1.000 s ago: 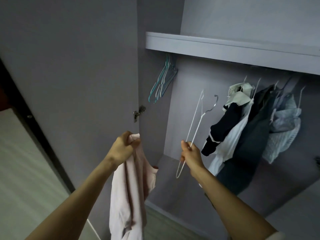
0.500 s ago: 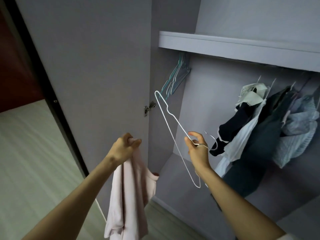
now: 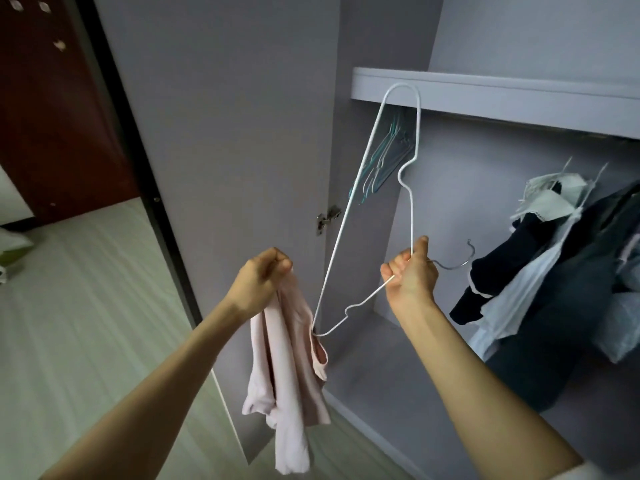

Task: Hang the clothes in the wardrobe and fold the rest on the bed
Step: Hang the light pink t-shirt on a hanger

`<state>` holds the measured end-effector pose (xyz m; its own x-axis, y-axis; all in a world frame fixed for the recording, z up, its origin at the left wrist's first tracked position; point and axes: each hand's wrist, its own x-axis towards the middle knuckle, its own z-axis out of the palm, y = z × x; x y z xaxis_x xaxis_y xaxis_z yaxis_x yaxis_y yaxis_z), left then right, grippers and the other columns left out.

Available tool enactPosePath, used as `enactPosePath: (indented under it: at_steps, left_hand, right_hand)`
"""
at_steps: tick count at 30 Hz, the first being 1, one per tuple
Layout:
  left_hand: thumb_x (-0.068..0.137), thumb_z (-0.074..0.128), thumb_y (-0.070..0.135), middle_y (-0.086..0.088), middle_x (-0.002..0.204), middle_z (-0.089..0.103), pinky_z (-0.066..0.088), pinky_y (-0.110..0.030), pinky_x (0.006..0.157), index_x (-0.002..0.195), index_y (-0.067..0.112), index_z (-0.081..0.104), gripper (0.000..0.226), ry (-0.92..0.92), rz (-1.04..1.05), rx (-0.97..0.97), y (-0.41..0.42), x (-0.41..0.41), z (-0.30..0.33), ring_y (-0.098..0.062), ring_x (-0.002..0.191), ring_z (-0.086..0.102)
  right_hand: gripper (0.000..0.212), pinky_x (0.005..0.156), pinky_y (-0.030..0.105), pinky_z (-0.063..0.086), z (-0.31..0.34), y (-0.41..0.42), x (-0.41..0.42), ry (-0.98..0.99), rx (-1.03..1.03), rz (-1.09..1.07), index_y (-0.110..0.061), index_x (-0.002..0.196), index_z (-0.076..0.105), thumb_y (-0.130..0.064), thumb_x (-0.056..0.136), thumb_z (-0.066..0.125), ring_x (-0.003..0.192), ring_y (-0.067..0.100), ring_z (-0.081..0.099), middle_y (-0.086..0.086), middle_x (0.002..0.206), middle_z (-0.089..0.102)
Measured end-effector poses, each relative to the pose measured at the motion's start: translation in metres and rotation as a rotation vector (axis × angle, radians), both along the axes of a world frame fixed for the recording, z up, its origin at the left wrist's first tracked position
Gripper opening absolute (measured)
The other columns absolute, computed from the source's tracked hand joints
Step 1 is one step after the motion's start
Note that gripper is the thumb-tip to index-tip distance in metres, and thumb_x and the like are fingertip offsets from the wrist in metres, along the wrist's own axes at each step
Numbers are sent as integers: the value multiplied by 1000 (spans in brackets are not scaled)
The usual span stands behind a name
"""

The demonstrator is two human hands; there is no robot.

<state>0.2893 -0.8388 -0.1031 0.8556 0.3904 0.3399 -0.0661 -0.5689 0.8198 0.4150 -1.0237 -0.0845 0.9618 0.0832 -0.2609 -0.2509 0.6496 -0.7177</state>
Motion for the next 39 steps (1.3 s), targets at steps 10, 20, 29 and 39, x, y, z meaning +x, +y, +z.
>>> enactPosePath:
  at_steps: [10,20,29,39]
  left_hand:
    - [95,53,11,9,63,50,37,-16,59,70,21,48,27,-54,236,-90,-3,6,9,-3,58,45]
    - [95,52,9,-1,66,42,33,-13,57,78,5,51,18,-81,82,-55,-5,-10,28,-6,59,35]
    - [95,52,6,-2,68,43,34,-15,59,82,-3,53,16,-89,84,-43,3,-25,36,-7,62,37]
    - [95,53,11,-3,66,40,32,-14,56,83,0,54,17,-107,176,-104,7,-30,35,-7,61,35]
  right_hand:
    - [47,56,25,43,21,6,0,1,-37,-49,-14,60,37,-43,97,44,31,8,30,-10,37,35]
    - [43,56,25,38,17,10,-1,-85,-40,-65,-17,60,29,-29,99,43,41,11,24,-7,44,29]
    - [44,46,22,29,34,20,4,-91,65,-16,-17,60,25,-27,100,40,38,12,16,-7,41,21]
    - [43,42,20,27,38,25,-2,-62,51,15,-16,60,25,-24,100,40,36,11,17,-7,40,22]
